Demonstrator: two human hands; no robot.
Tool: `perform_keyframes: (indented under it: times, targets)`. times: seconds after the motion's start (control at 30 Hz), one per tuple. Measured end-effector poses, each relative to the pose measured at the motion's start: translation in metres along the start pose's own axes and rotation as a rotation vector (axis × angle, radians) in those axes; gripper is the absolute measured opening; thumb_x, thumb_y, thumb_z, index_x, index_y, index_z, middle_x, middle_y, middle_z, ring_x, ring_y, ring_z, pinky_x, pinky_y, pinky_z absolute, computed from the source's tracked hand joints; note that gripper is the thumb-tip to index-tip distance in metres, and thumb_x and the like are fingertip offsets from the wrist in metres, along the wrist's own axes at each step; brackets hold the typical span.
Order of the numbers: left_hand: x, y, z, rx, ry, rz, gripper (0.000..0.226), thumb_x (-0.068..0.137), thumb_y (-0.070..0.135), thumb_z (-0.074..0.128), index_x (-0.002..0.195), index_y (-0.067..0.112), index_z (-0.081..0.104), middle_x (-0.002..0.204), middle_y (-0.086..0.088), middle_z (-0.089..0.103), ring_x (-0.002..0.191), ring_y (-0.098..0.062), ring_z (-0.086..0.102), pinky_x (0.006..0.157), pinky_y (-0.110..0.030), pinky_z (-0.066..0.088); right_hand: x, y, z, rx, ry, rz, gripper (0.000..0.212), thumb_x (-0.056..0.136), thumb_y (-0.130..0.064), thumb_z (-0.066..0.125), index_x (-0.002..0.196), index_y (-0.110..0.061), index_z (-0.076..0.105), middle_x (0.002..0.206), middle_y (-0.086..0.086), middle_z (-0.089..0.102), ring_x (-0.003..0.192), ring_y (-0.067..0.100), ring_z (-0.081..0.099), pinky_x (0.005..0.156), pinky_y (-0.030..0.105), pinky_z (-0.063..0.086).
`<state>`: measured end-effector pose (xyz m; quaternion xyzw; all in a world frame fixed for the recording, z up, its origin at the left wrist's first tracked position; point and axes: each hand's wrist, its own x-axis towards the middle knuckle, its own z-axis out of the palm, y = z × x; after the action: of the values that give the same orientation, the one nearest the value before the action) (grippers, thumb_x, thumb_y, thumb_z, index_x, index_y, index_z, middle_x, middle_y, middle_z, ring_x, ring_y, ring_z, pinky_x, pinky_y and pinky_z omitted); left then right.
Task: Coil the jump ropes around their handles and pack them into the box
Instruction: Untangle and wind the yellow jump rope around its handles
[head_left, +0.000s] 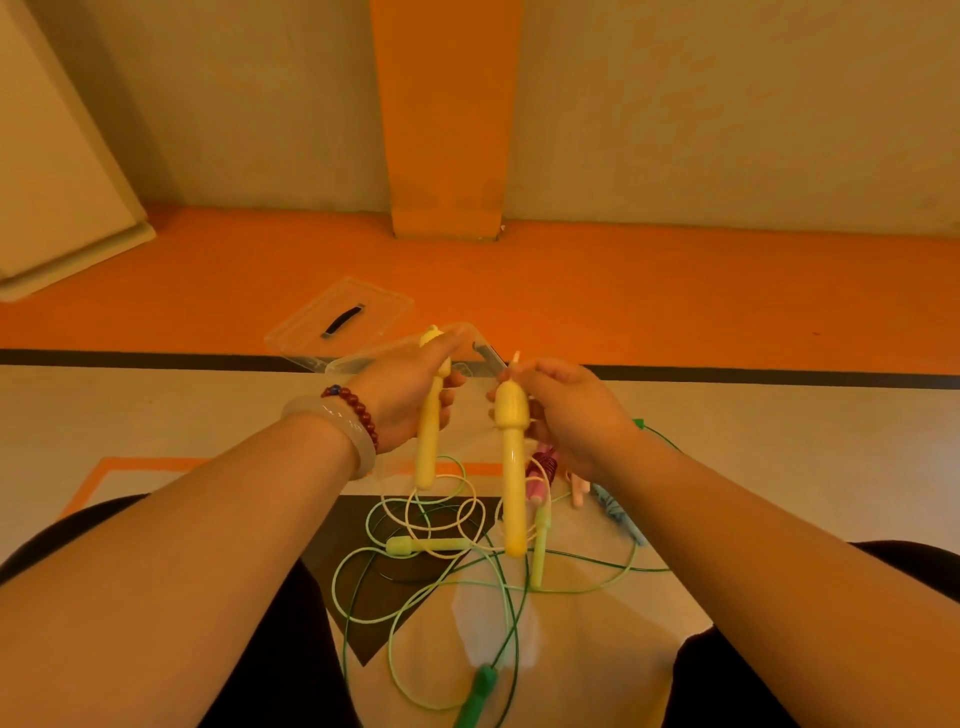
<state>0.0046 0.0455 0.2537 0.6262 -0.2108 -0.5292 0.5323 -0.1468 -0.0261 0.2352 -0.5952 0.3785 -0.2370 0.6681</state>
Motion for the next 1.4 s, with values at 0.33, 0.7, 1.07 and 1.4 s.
perform_keyframes:
  times: [0.33,0.7,1.07,1.4]
  targets:
    - [-0.006,-0.015,0.021,0.012,-0.269,0.032,0.032,0.100,0.031,0.045,0.131,0.025,0.049,0.124,-0.015,0.062,0.109,-0.033,0.064,0.084,-0.045,0.056,0.006,-0.014,-0.007,-0.040,0.184,-0.214,0.021,0.095,-0.019,0.058,0.080,-0.012,0.070,0.090,0.023,0.064,0.081,0.026,0.059,0.083,0.051,0.054]
    - [-0.006,-0.018,0.028,-0.040,-0.310,0.143,0.033,0.089,-0.002,0.059,0.108,0.025,0.055,0.098,-0.004,0.069,0.089,-0.022,0.071,0.083,-0.044,0.057,0.004,-0.016,-0.005,-0.246,0.249,-0.352,0.019,0.092,-0.032,0.062,0.079,-0.023,0.071,0.090,0.017,0.064,0.086,0.033,0.060,0.074,0.044,0.050]
    - [-0.011,-0.009,0.022,-0.009,-0.393,0.161,0.043,0.086,-0.002,0.059,0.122,0.019,0.050,0.088,-0.006,0.073,0.068,-0.011,0.066,0.060,-0.023,0.054,0.017,-0.007,-0.028,-0.188,0.089,-0.219,0.053,0.094,-0.065,0.026,0.133,-0.039,0.050,0.140,-0.008,0.051,0.130,0.010,0.042,0.108,0.034,0.030]
    - [-0.008,0.008,0.008,0.019,-0.169,0.184,0.013,0.084,0.010,0.065,0.096,0.015,0.062,0.093,-0.013,0.068,0.070,-0.012,0.062,0.066,-0.024,0.054,0.015,0.001,-0.029,-0.156,0.006,-0.043,0.071,0.095,-0.062,0.020,0.081,-0.010,0.066,0.053,-0.003,0.042,0.046,0.011,0.039,0.056,0.029,0.042]
